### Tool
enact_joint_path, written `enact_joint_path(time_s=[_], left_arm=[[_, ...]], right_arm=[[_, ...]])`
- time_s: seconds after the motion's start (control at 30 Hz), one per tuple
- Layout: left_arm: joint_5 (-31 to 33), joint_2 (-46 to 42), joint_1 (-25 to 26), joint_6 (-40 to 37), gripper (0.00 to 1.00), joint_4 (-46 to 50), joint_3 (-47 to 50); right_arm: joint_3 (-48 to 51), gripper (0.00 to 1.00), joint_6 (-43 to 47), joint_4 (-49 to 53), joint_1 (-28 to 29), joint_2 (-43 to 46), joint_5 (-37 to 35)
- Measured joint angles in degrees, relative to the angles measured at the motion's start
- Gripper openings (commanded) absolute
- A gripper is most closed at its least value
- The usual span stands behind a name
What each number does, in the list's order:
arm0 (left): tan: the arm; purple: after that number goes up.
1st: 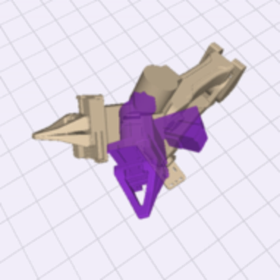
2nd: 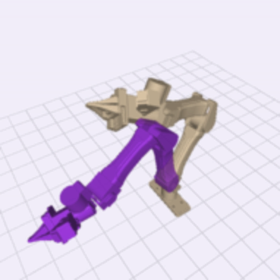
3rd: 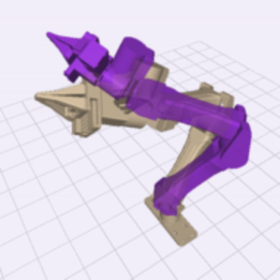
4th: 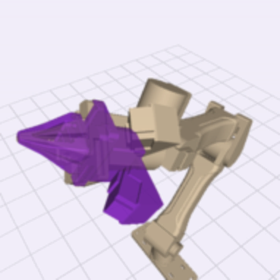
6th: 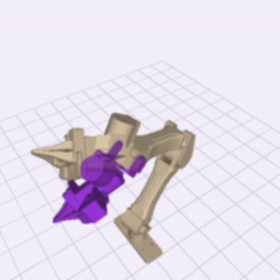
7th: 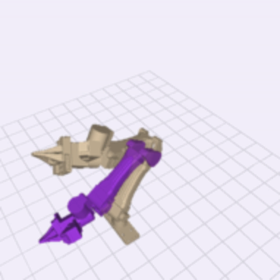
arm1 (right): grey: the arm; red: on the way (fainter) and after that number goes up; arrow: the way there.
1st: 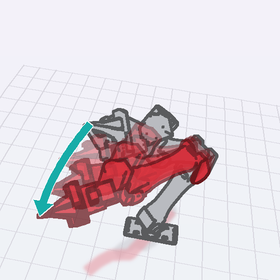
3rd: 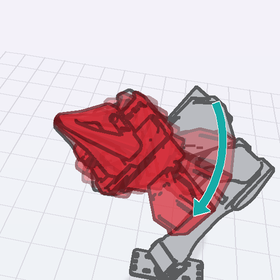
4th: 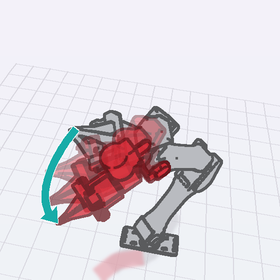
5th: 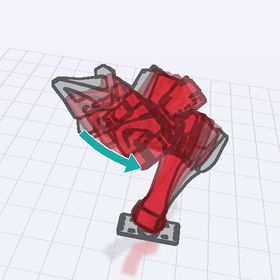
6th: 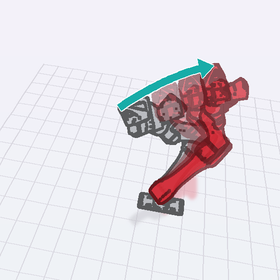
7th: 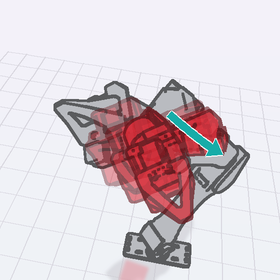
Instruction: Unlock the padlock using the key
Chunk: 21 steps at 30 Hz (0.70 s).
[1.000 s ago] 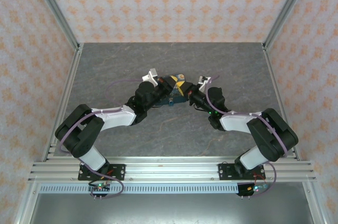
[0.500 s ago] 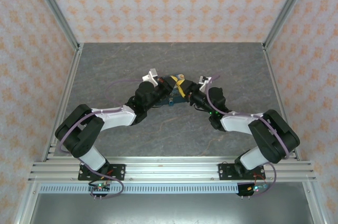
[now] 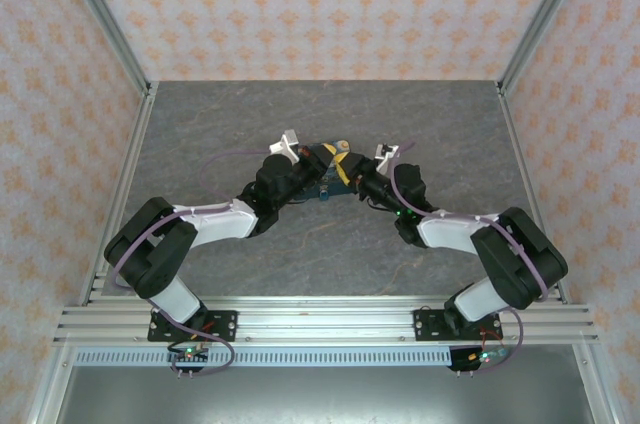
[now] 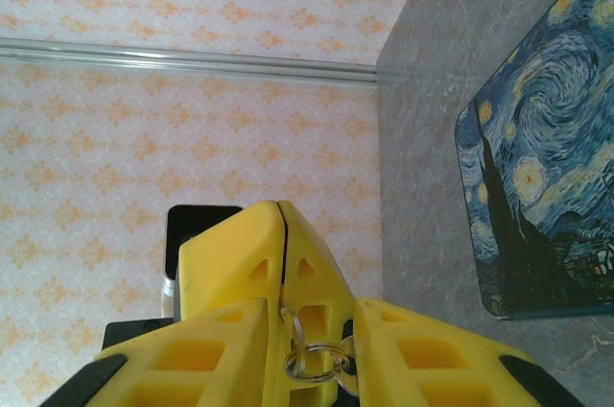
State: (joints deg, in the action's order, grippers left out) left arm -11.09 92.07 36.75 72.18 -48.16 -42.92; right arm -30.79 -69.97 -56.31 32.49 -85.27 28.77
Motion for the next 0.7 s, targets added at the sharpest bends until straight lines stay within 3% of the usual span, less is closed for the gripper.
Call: enact_joint_path(time_s=[0.5, 0.7], left_arm=[[0.5, 0.0, 0.0, 0.0, 0.0, 0.7, 0.0], [0.9, 0.0, 0.0, 0.0, 0.0, 1.0, 0.0]], right_arm=[[-1.9, 0.15, 3.4, 3.8, 0.0, 0.0, 0.3], [-1.8, 0.0, 3.9, 4.0, -0.2, 0.0, 0.4]])
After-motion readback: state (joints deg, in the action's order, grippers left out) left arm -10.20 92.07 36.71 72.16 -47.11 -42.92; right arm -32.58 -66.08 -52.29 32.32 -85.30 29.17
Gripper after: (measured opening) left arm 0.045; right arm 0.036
